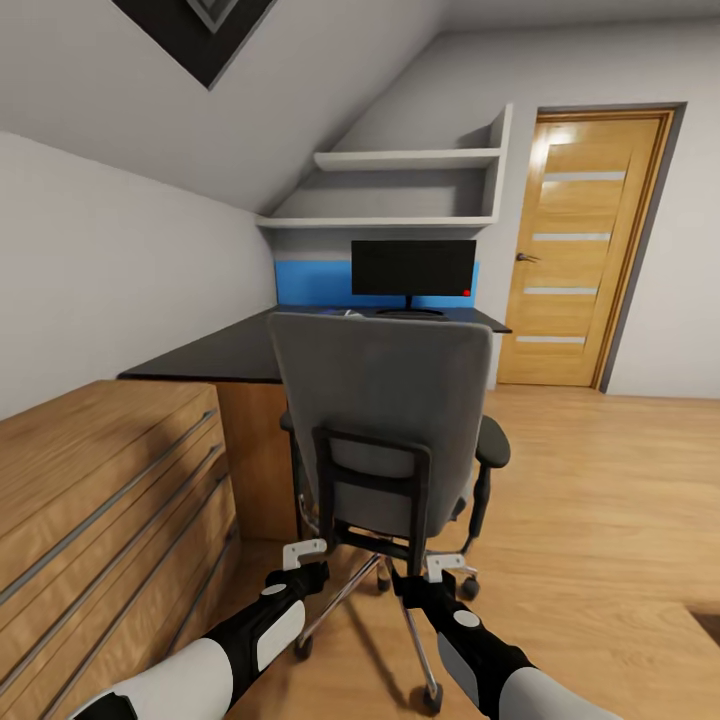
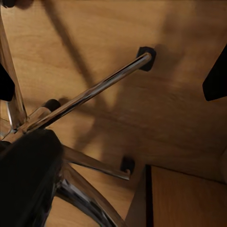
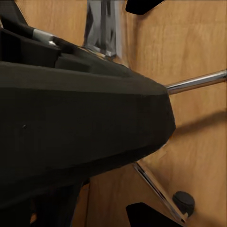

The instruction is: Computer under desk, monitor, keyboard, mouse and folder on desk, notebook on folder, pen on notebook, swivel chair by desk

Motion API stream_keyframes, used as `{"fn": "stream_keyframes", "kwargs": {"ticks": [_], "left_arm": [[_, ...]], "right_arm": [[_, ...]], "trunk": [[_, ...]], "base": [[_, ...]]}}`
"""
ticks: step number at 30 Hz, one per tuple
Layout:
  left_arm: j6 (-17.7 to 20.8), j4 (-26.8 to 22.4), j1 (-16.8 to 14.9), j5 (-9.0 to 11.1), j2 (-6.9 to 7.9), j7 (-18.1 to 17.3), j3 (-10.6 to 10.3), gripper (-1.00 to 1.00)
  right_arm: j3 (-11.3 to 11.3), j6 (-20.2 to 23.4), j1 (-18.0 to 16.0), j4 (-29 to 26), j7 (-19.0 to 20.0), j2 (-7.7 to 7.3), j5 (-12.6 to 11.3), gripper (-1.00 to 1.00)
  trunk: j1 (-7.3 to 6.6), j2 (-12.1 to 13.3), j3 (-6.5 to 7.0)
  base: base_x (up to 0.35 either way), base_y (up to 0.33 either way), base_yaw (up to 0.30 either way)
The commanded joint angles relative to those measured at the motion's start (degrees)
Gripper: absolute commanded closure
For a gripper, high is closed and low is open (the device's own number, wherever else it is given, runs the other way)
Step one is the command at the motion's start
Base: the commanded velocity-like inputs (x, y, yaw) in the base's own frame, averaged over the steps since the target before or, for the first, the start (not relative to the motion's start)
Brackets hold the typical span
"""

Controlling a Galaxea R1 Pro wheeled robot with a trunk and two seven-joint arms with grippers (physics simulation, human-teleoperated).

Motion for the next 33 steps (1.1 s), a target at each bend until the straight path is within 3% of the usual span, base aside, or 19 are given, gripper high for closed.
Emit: {"fn": "stream_keyframes", "kwargs": {"ticks": [1, 9, 33], "left_arm": [[-0.15, -0.04, -0.06, 0.50, 0.03, 0.36, -0.48, -1.00], [-0.10, -0.03, -0.06, 0.50, 0.03, 0.36, -0.49, -1.00], [-0.13, -0.03, -0.06, 0.50, 0.02, 0.36, -0.53, -1.00]], "right_arm": [[0.44, -0.26, -0.05, 0.08, -0.07, -0.02, -0.61, -1.00], [0.44, -0.26, -0.05, 0.08, -0.07, -0.02, -0.61, -1.00], [0.44, -0.26, -0.05, 0.08, -0.07, -0.02, -0.61, -1.00]], "trunk": [[0.00, -0.03, -0.06], [0.00, -0.03, 0.13], [0.00, -0.03, 1.64]], "base": [[0.099, 0.003, 0.000], [0.027, 0.001, -0.057], [0.001, 0.000, -0.168]]}}
